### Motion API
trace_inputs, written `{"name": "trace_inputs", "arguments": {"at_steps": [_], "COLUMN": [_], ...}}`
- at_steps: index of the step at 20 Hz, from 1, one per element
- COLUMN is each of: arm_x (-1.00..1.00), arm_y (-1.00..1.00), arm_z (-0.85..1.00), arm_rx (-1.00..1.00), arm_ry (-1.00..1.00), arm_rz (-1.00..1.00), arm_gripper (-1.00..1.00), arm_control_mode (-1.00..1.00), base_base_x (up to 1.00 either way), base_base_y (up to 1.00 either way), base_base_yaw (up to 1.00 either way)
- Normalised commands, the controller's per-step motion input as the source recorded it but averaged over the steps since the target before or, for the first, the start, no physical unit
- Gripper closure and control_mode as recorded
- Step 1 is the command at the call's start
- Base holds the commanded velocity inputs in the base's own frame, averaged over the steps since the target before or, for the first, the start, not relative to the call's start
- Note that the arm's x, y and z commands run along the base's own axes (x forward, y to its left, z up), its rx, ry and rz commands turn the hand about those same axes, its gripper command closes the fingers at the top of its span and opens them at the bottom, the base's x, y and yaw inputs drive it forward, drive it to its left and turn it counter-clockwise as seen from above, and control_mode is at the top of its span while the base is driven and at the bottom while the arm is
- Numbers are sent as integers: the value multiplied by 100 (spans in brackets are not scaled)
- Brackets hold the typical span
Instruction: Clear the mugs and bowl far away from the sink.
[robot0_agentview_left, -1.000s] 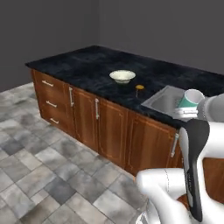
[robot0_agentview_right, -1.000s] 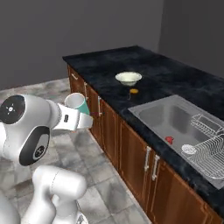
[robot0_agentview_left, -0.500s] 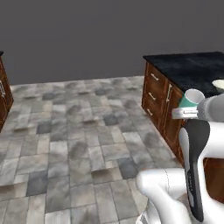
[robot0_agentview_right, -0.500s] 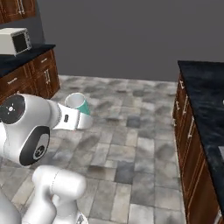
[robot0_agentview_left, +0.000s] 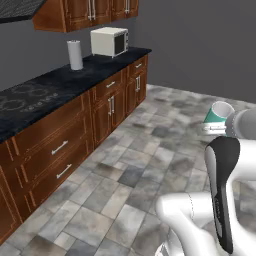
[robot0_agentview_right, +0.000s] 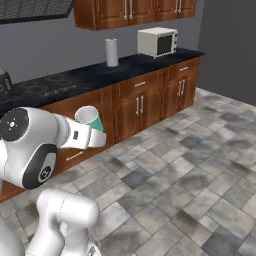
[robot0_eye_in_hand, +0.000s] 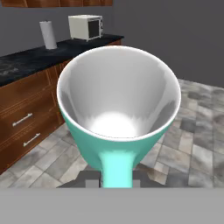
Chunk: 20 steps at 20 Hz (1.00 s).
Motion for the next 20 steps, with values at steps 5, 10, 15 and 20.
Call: {"name": "trace_inputs", "arguments": {"at_steps": [5,10,15,20], "arm_x": [0,0,0,0], "arm_y": [0,0,0,0], "arm_z": [0,0,0,0], "arm_rx": [0,0,0,0], "arm_ry": [0,0,0,0], "arm_rz": [0,0,0,0], "arm_gripper": [100,100,100,100], "arm_control_mode": [100,100,100,100], "base_base_x": [0,0,85,100], "base_base_y": [0,5,2,-24], "base_base_yaw": [100,100,76,54]}}
